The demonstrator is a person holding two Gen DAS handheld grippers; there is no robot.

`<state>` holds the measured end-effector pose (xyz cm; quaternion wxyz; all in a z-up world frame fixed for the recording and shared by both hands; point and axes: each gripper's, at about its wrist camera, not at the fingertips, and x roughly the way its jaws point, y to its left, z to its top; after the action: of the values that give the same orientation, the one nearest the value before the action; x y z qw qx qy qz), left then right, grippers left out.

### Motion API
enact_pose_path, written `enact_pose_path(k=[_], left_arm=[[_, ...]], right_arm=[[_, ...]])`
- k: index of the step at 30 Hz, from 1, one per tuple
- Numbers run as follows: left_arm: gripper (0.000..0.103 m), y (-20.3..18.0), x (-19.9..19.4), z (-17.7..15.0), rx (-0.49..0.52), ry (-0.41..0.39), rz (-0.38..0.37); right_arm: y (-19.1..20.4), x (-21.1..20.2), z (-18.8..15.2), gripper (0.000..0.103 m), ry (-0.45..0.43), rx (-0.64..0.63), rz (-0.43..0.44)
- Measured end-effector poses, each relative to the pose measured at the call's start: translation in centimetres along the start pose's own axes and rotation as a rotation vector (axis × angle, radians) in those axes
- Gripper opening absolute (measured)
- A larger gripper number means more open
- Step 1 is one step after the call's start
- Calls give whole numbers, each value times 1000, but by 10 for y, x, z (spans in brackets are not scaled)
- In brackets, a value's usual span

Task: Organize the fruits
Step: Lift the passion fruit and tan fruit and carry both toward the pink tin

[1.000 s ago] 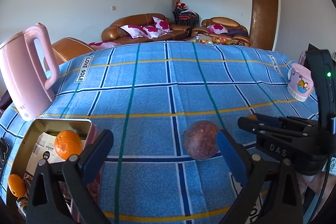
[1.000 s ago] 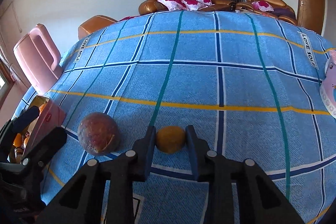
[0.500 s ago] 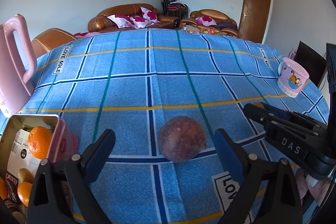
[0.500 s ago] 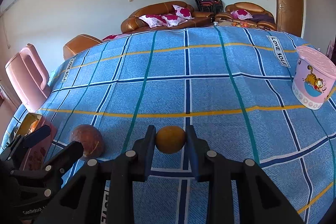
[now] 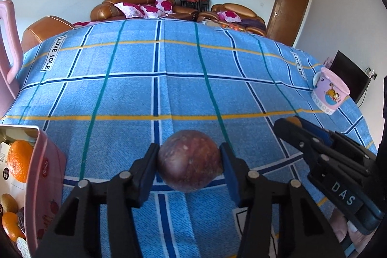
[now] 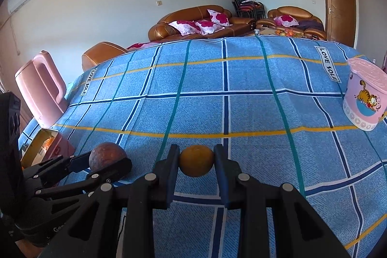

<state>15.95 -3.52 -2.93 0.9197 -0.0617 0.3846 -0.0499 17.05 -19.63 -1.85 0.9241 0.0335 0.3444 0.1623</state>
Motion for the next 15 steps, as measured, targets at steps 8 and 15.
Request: enact_pose_path(k=[8,15], left_arm=[[52,5,-16,0,-14,-82,38],[52,7,-25,-1,-26,-126,54]], right_arm=[[10,-14,-2,31,-70,-55,11],[15,-23,-2,31,-117,-84,35]])
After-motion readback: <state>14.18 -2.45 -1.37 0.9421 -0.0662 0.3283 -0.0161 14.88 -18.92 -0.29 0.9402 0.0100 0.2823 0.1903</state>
